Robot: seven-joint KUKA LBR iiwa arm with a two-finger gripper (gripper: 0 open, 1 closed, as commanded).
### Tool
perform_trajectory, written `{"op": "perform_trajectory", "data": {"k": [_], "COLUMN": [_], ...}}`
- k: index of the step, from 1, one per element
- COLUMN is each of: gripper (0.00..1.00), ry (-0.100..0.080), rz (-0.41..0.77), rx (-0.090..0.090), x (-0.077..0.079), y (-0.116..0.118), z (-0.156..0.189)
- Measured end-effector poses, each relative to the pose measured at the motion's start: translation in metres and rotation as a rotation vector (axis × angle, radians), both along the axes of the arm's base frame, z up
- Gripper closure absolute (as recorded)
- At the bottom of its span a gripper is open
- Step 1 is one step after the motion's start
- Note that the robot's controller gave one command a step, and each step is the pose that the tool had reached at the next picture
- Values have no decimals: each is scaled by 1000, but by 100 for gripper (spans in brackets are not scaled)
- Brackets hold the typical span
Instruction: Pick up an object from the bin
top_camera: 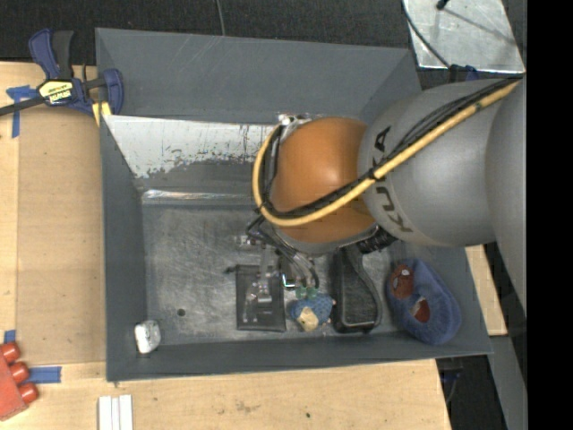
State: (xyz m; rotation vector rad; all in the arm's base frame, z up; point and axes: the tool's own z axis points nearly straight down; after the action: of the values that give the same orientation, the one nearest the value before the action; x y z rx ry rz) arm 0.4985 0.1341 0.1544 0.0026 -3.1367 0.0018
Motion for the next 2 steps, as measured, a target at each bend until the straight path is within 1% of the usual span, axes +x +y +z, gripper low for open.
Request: {"op": "perform_trajectory", "data": {"k": [1, 2], "gripper": [0, 0], "ry": [0, -16], "rz": [-23, 30], "rx": [-3, 0], "x": [5, -9], "y": [-72, -47], "z": [-58, -81]}}
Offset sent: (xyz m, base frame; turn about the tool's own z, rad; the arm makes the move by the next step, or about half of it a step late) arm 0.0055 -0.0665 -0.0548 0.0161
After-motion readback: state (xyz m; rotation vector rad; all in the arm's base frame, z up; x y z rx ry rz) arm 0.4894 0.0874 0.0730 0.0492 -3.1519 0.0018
